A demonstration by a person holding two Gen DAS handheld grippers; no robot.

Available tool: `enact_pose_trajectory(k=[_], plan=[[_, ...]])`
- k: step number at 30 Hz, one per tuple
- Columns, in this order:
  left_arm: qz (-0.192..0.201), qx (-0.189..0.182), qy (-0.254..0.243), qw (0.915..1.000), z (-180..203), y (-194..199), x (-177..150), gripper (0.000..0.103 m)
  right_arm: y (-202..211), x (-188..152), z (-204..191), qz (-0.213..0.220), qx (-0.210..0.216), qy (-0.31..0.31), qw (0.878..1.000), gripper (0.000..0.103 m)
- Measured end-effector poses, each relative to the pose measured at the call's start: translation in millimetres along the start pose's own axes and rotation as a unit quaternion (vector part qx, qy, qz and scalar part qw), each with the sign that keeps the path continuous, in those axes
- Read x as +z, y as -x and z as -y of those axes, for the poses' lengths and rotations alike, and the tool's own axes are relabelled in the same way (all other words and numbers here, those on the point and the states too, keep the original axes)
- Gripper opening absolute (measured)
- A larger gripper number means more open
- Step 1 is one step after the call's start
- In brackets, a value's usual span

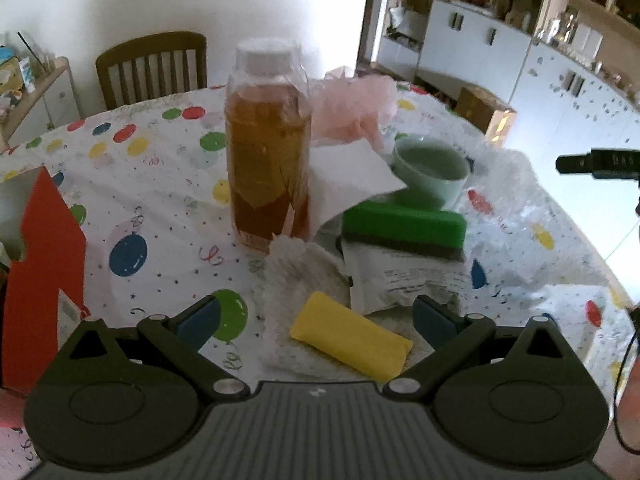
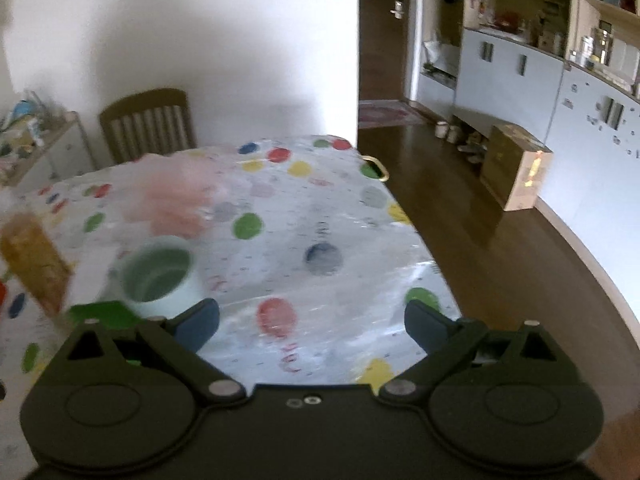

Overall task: Organize soft objects
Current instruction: 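Withdraw both grippers from the box back toward the table items, then grasp the yellow sponge with the left gripper while the right gripper pinches the bubble wrap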

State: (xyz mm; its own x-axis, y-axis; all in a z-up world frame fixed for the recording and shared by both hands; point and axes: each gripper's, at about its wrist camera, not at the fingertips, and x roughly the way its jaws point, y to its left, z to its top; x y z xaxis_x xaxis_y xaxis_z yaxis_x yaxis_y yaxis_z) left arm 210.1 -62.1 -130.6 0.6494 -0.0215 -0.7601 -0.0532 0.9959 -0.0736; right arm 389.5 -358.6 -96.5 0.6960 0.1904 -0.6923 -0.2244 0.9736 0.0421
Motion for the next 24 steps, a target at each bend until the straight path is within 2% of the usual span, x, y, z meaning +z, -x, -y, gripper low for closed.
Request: enact_pose_trajectory(k=[5, 12, 15, 19, 24], plan=[[-0.02, 0.007, 0.018, 0.9996, 11, -17, -2, 0.103, -28, 1, 13, -0.016, -0.008, -0.003, 1.0, 0.095], [-0.06, 0.014, 0.085, 0.9945, 13, -44, 0, 0.102, -63, 5, 29, -0.038, -0.021, -0.012, 0.999, 0.09], [-0.065, 0.015, 0.098, 0.9929, 16, -49, -1, 0.101, -72, 7, 36, -0.039, -0.025, -0.019, 0.999, 0.087], [-0.072, 0.016, 0.11, 0.9912, 21, -54, -3, 0.085, -87, 11, 42, -0.046, -0.029, -0.024, 0.998, 0.082], [-0.087, 0.016, 0.136, 0.9868, 20, -58, -7, 0.075, -103, 12, 46, -0.055, -0.028, -0.028, 0.998, 0.079]])
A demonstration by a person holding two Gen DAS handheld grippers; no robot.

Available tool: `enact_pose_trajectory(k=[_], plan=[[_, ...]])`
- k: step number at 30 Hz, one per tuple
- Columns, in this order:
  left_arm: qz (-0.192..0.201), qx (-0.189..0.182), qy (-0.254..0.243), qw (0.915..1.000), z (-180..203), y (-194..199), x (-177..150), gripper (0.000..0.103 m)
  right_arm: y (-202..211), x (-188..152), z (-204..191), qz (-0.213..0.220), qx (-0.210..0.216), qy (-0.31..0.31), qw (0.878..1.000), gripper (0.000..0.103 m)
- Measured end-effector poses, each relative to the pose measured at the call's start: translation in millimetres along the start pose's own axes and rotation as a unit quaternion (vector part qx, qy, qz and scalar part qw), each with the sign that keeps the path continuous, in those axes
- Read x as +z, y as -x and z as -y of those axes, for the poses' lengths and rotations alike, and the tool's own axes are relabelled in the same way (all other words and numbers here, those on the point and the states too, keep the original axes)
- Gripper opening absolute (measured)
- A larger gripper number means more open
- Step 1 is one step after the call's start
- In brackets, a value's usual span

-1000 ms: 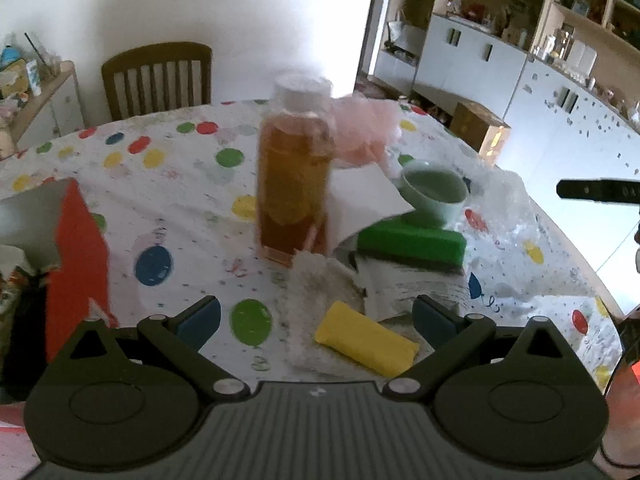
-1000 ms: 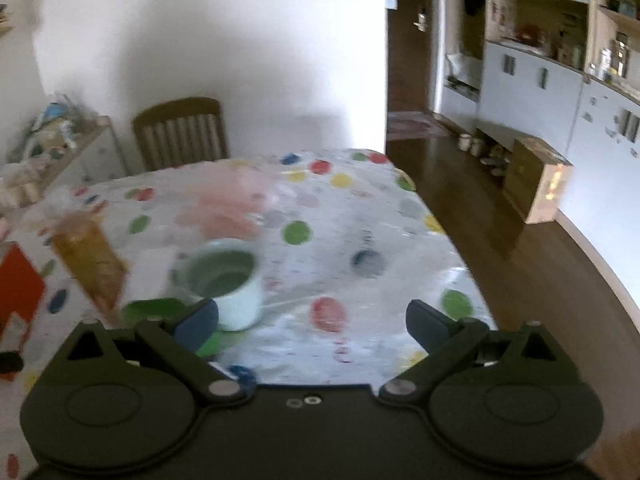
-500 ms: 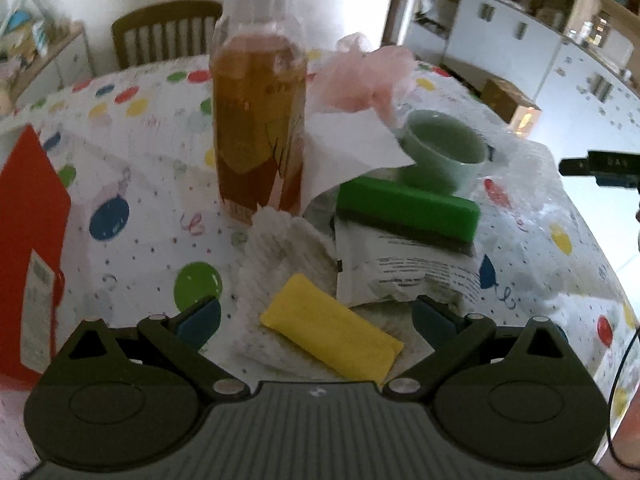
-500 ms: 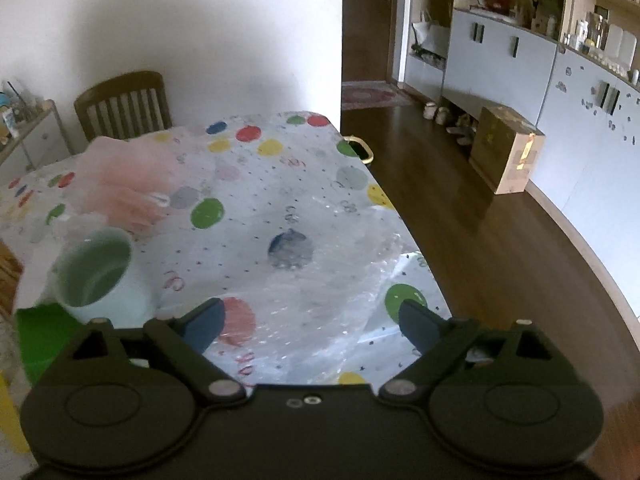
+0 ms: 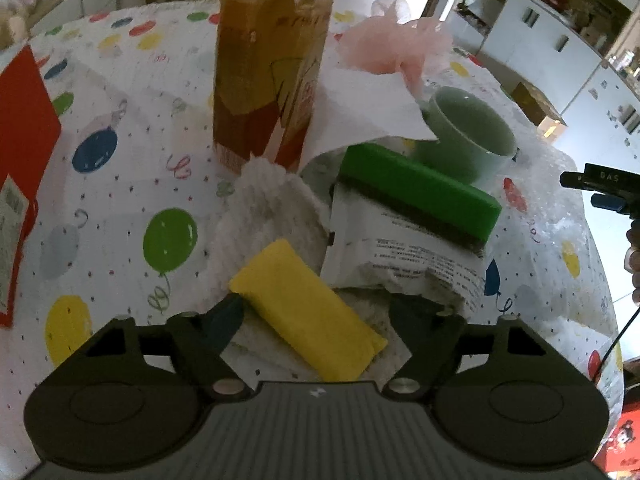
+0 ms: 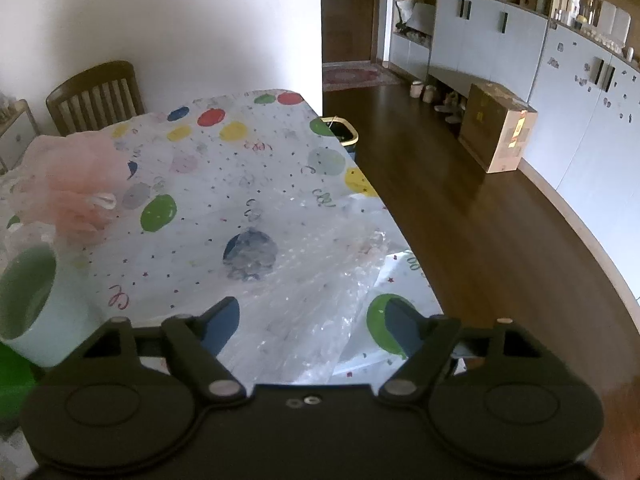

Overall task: Organize soft objects
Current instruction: 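Grasp the yellow sponge with the left gripper while the right gripper pinches the bubble wrap, then lift the yellow sponge with the left gripper while the right gripper lifts the bubble wrap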

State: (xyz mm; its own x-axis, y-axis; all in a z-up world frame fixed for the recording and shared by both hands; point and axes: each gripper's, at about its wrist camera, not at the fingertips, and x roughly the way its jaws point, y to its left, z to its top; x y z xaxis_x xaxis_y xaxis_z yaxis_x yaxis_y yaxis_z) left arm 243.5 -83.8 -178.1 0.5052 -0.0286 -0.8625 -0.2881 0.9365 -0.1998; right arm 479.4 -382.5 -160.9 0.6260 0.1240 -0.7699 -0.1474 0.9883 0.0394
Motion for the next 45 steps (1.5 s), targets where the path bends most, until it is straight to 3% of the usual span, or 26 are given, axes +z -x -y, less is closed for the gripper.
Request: enact_pose_trajectory(k=[4, 9, 15, 19, 26, 30, 34, 45], plan=[[-0.011, -0.003, 0.024, 0.9996, -5, -5, -1, 0.062, -9, 0, 0, -0.008, 0.002, 0.001, 1.0, 0.077], [-0.014, 0.001, 0.035, 0.9993, -7, -7, 0, 0.061, -19, 0, -1, -0.019, 0.003, 0.001, 1.0, 0.073], [-0.016, 0.002, 0.037, 0.9992, -7, -8, 1, 0.059, -25, 0, -2, -0.024, 0.005, 0.0, 1.0, 0.061], [-0.016, -0.002, 0.041, 0.999, -9, -7, 2, 0.054, -27, -1, -6, -0.025, 0.004, 0.005, 1.0, 0.047], [-0.01, -0.006, 0.038, 0.9992, -11, -3, 1, 0.048, -24, -2, -11, -0.018, -0.005, 0.018, 1.0, 0.012], [-0.004, -0.011, 0.035, 0.9993, -12, 0, 1, 0.043, -17, -4, -14, -0.011, -0.001, 0.021, 1.0, 0.006], [0.01, -0.016, 0.029, 0.9994, -13, 6, 1, 0.031, -6, -6, -16, -0.002, 0.006, 0.022, 1.0, 0.004], [0.03, -0.035, 0.014, 0.9988, -11, 16, 1, 0.024, 31, -9, -19, 0.023, 0.032, 0.024, 0.999, 0.003]])
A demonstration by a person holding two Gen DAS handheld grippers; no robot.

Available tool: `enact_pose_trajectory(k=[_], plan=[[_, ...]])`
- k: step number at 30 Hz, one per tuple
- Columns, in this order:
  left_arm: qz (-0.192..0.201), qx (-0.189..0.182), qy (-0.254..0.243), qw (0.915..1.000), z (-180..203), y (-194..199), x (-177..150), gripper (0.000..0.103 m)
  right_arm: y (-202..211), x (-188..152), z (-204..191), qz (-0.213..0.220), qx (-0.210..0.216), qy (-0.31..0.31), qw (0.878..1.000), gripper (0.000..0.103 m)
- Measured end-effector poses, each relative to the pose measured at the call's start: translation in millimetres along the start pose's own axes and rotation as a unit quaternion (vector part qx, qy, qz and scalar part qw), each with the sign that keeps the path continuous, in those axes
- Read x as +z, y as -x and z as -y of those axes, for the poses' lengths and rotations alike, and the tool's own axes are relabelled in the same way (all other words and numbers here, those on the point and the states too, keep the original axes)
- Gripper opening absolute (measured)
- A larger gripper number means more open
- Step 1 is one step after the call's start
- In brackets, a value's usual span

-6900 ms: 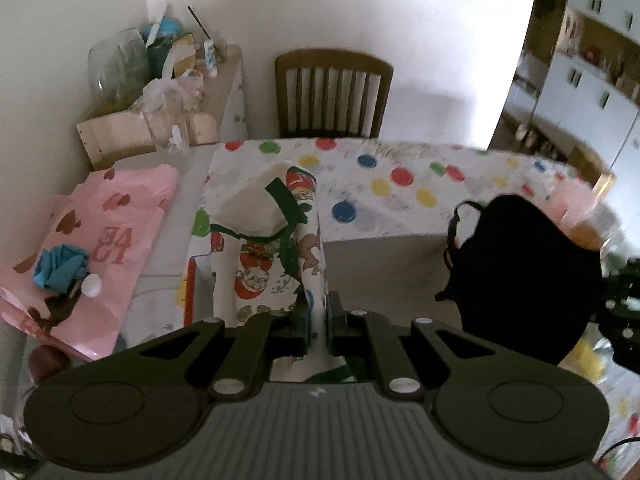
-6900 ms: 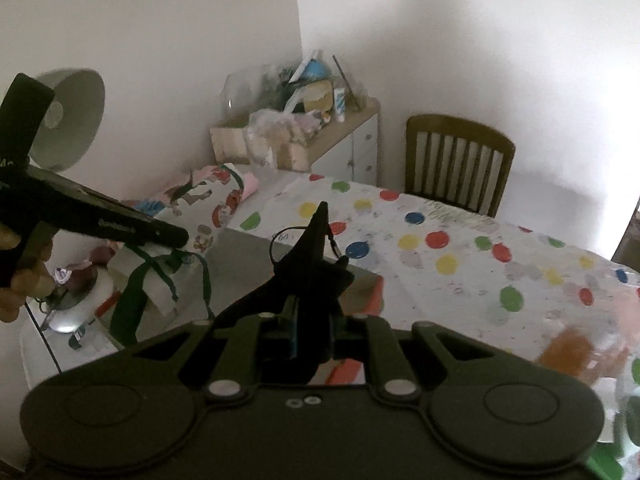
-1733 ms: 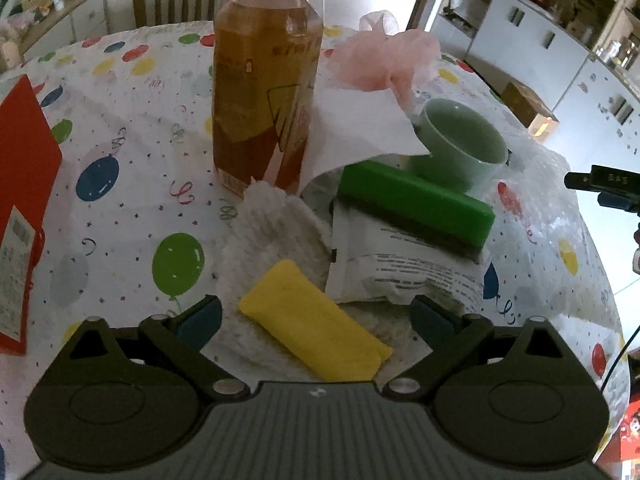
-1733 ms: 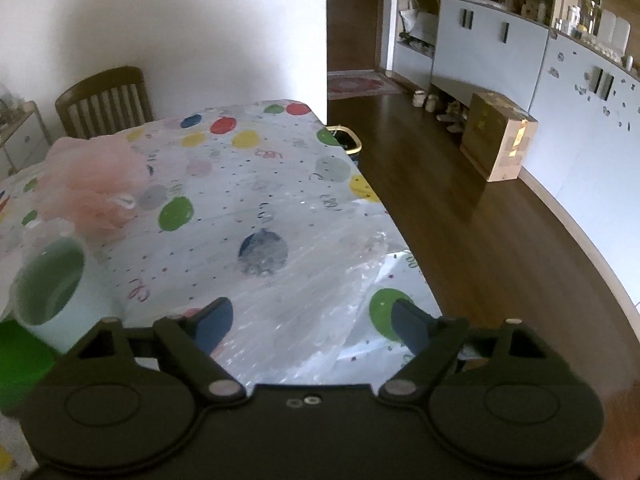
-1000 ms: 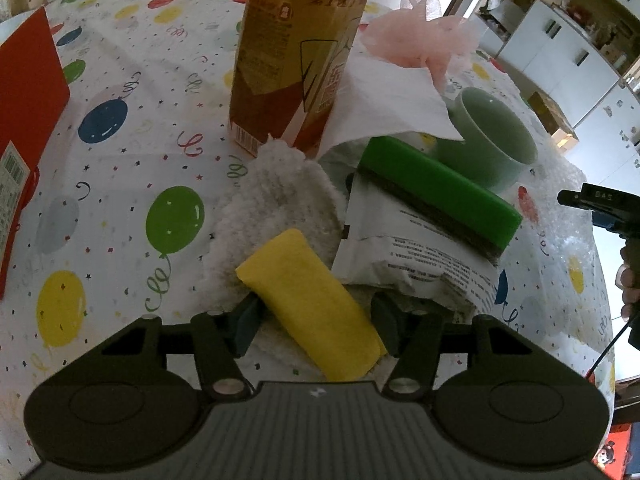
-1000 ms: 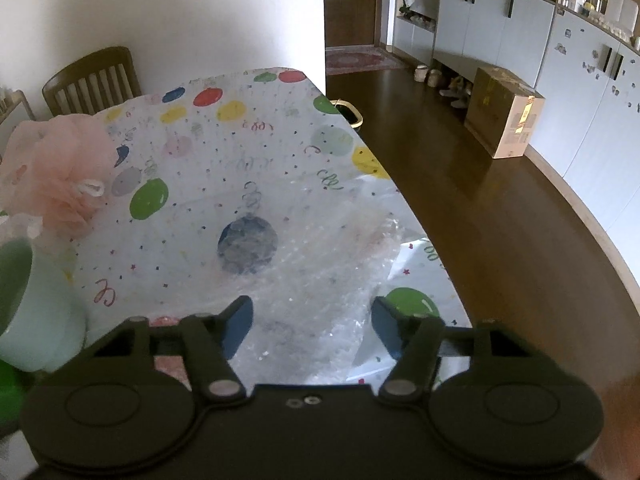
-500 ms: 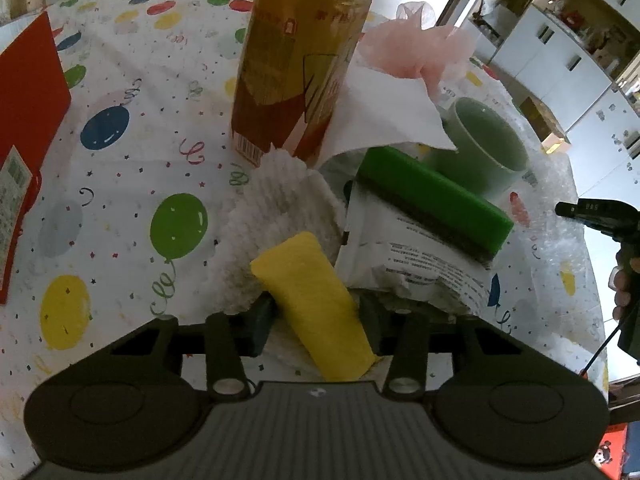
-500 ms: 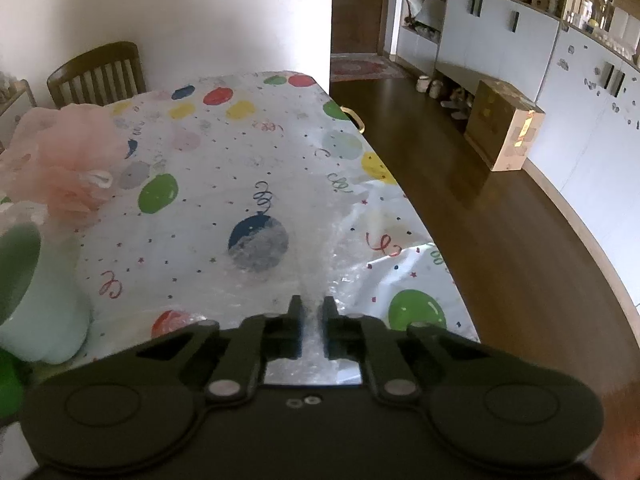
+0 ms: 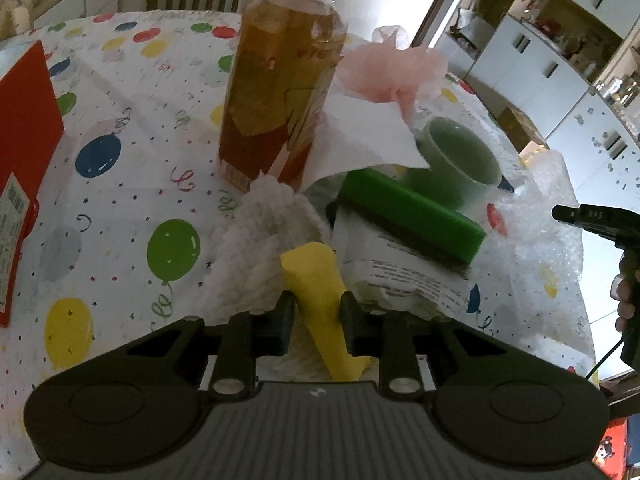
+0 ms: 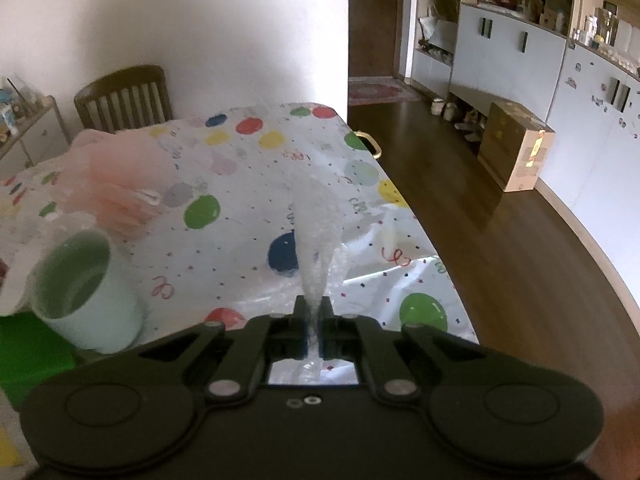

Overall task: Organize soft objects
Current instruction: 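Lift the yellow sponge with the left gripper while the right gripper lifts the bubble wrap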

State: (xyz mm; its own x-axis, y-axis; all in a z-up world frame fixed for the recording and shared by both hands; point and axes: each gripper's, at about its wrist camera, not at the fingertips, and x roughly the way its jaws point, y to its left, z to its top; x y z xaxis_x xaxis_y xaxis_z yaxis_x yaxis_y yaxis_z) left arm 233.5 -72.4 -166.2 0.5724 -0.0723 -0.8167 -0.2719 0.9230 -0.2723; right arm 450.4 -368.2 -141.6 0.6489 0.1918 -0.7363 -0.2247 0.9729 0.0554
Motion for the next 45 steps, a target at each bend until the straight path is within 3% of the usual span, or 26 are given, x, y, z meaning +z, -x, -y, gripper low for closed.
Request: enact_pose_trajectory(k=[6, 17, 18, 19, 21, 25, 27, 32, 36, 45], plan=[[-0.01, -0.007, 0.004, 0.9999, -4, -4, 4, 0.024, 26, -7, -4, 0.004, 0.032, 0.012, 0.999, 0.003], [-0.046, -0.004, 0.03, 0.9985, -14, -9, 9, 0.026, 34, -25, -2, -0.005, 0.047, 0.008, 0.999, 0.003], [-0.049, 0.002, 0.032, 0.9983, -13, -9, 10, 0.035, 34, -26, -1, -0.005, 0.048, 0.007, 0.999, 0.003], [-0.055, 0.004, 0.036, 0.9978, -11, -11, 10, 0.053, 34, -26, -1, -0.006, 0.049, 0.006, 0.999, 0.003], [-0.056, -0.002, 0.042, 0.9976, -9, -11, 8, 0.073, 34, -27, 1, -0.006, 0.052, 0.003, 0.999, 0.003], [-0.062, 0.01, 0.012, 0.9979, 8, -16, 6, 0.073, 33, -30, 4, -0.007, 0.053, -0.001, 0.999, 0.003], [-0.07, 0.033, -0.004, 0.997, 16, -21, 4, 0.073, 33, -31, 5, -0.009, 0.053, -0.004, 0.999, 0.003], [-0.083, 0.069, -0.007, 0.9941, 22, -32, 1, 0.072, 33, -34, 8, -0.011, 0.054, -0.004, 0.998, 0.003], [-0.083, 0.092, -0.004, 0.9922, 23, -36, 3, 0.061, 33, -35, 8, -0.012, 0.054, -0.001, 0.998, 0.003], [-0.073, 0.087, -0.009, 0.9935, 22, -33, 1, 0.05, 33, -37, 6, -0.011, 0.057, 0.002, 0.998, 0.003]])
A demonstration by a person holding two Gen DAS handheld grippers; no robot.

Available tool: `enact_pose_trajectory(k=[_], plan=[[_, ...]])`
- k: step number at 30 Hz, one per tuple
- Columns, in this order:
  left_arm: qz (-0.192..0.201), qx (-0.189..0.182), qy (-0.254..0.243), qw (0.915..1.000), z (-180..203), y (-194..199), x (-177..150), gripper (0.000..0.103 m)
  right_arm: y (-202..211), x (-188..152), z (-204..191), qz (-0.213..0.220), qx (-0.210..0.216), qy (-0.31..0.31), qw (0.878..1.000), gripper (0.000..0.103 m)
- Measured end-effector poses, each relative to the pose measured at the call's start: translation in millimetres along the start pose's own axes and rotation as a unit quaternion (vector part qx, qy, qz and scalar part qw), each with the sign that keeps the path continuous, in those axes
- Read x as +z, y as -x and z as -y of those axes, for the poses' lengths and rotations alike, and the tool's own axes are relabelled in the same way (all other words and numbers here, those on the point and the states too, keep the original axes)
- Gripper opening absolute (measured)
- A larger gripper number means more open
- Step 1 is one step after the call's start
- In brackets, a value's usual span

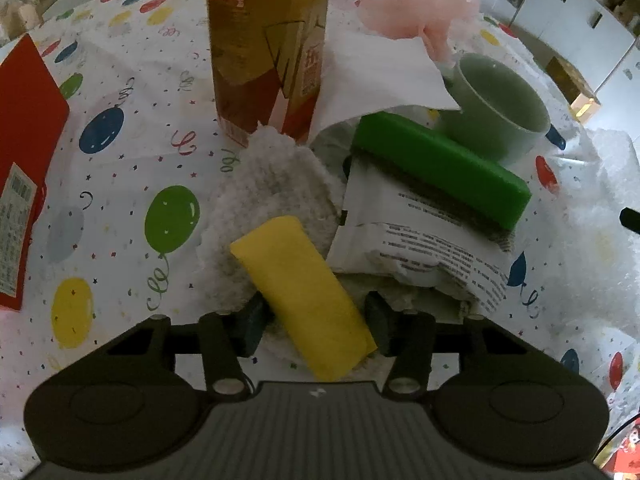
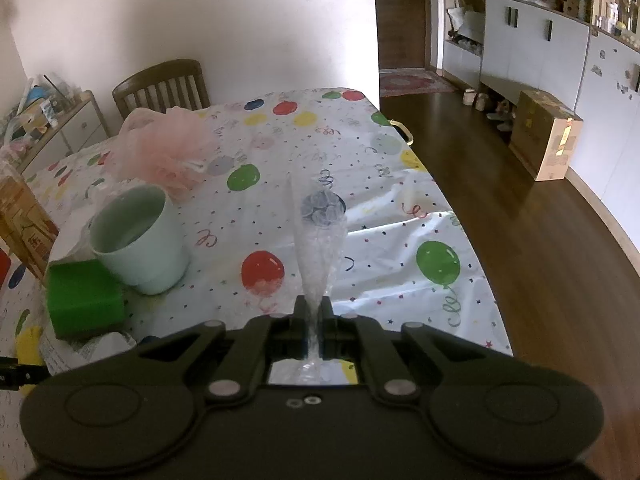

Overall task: Organize soft objects
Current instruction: 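Lift the yellow sponge with the left gripper while the right gripper lifts the bubble wrap, then carry the yellow sponge and bubble wrap with both grippers toward the cardboard box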

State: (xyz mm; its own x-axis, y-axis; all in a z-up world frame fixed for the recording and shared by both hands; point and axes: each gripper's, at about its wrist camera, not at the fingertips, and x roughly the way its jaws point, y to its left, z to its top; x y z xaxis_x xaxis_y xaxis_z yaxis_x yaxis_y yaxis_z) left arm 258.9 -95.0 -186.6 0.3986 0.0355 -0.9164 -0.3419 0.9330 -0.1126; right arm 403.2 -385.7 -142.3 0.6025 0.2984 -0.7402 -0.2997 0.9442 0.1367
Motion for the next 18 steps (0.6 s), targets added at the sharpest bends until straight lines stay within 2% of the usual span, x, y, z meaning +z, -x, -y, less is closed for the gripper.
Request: enact_pose_trajectory(k=[8, 9, 12, 16, 18], plan=[[0.024, -0.028, 0.011, 0.9993, -14, 10, -6, 0.041, 14, -1, -5, 0.009, 0.01, 0.002, 1.0, 0.003], [0.027, -0.031, 0.01, 0.9991, -15, 12, -6, 0.039, 16, -1, -6, 0.009, 0.013, 0.002, 1.0, 0.003], [0.043, -0.045, 0.009, 0.998, -17, 19, -8, 0.022, 26, 0, -11, 0.014, 0.022, 0.001, 1.0, 0.003], [0.056, -0.067, 0.001, 0.9961, -20, 26, -9, 0.018, 39, 1, -20, 0.021, 0.034, 0.0, 0.999, 0.003], [0.065, -0.092, -0.001, 0.9936, -21, 30, -10, 0.017, 45, 1, -26, 0.022, 0.037, 0.0, 0.999, 0.003]])
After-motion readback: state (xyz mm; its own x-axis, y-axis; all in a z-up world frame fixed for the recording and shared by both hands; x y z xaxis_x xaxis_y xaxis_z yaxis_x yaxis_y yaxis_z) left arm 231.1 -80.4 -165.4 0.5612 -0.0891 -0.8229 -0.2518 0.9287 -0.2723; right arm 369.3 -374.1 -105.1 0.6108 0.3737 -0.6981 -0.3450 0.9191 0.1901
